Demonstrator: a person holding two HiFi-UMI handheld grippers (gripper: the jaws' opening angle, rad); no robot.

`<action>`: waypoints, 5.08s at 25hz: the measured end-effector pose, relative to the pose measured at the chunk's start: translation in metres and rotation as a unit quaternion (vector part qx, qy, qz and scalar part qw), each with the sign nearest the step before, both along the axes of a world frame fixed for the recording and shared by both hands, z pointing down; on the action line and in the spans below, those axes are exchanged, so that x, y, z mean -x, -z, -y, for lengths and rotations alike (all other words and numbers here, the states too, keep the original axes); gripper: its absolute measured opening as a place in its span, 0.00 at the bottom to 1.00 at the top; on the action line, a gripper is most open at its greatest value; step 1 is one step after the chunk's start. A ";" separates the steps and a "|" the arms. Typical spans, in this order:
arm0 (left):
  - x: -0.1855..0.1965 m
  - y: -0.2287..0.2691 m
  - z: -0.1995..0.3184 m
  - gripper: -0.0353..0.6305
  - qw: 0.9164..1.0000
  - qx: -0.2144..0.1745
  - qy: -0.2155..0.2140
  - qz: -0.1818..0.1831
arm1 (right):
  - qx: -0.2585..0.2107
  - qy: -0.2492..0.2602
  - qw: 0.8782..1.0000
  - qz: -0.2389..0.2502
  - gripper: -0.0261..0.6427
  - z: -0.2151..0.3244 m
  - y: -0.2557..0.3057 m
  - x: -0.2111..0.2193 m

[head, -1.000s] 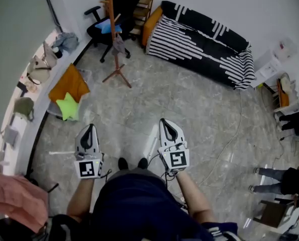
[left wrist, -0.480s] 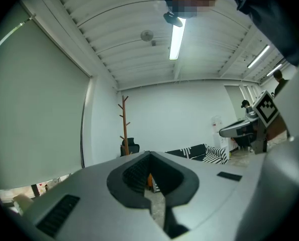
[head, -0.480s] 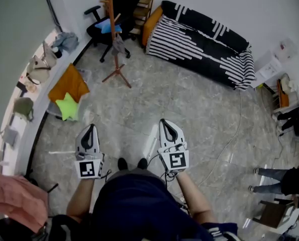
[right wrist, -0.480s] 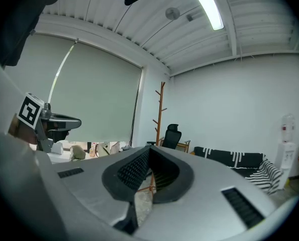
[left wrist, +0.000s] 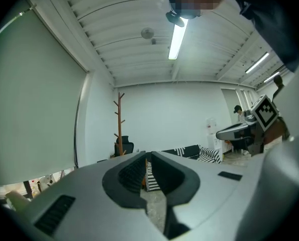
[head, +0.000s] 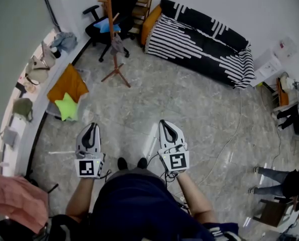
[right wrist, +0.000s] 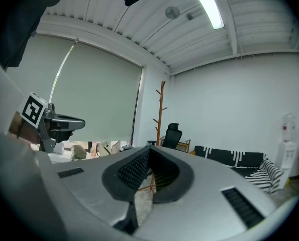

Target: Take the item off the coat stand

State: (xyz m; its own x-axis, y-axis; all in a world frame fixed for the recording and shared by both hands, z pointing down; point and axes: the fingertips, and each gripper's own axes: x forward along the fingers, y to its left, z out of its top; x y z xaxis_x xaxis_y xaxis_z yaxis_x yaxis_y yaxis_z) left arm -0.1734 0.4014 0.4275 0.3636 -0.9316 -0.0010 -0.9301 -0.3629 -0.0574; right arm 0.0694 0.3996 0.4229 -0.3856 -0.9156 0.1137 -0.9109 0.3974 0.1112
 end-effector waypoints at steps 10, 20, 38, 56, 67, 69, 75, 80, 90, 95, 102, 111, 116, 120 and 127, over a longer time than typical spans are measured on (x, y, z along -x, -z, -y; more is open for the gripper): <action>-0.011 -0.007 0.007 0.33 0.999 0.021 -0.026 -0.003 | 0.008 0.001 1.000 0.009 0.07 0.000 -0.003 -0.003; -0.019 -0.007 0.018 0.50 0.999 0.028 -0.036 -0.002 | 0.012 0.002 1.000 0.011 0.07 0.003 -0.005 -0.012; -0.055 -0.005 0.069 0.53 0.999 0.023 -0.022 0.011 | 0.017 0.040 0.999 0.014 0.07 0.042 -0.022 -0.044; -0.015 -0.019 0.272 0.52 0.998 0.019 -0.062 0.025 | 0.015 0.018 1.000 0.003 0.07 0.240 -0.025 0.014; -0.046 -0.030 0.417 0.52 0.999 0.026 -0.024 0.033 | 0.022 0.069 0.997 -0.003 0.07 0.380 -0.037 -0.010; -0.051 -0.030 0.446 0.52 0.999 0.026 -0.009 0.033 | 0.028 0.083 0.996 -0.006 0.07 0.407 -0.041 -0.015; -0.050 -0.043 0.525 0.52 0.999 0.026 0.008 0.038 | 0.045 0.110 0.993 -0.021 0.07 0.479 -0.059 -0.011; -0.039 -0.063 0.595 0.52 0.999 0.034 -0.002 0.042 | 0.045 0.100 0.994 -0.027 0.07 0.542 -0.068 0.002; -0.032 -0.129 0.709 0.52 0.994 0.081 -0.024 0.066 | 0.068 0.079 0.994 -0.028 0.07 0.640 -0.100 0.023; -0.038 -0.164 0.750 0.52 0.991 0.108 -0.017 0.077 | 0.091 0.099 0.990 -0.034 0.07 0.674 -0.122 0.026; -0.040 -0.217 0.777 0.52 0.987 0.141 -0.005 0.071 | 0.109 0.123 0.986 -0.043 0.07 0.700 -0.145 0.026; -0.041 -0.287 0.801 0.52 0.978 0.195 0.000 0.078 | 0.117 0.144 0.981 -0.055 0.07 0.713 -0.167 0.030; -0.039 -0.322 0.814 0.52 0.973 0.217 0.007 0.078 | 0.125 0.147 0.980 -0.058 0.07 0.716 -0.178 0.032; -0.040 -0.345 0.824 0.52 0.970 0.228 0.011 0.085 | 0.128 0.147 0.979 -0.058 0.07 0.719 -0.186 0.032; -0.039 -0.376 0.836 0.52 0.965 0.247 0.013 0.092 | 0.136 0.145 0.979 -0.051 0.07 0.722 -0.199 0.030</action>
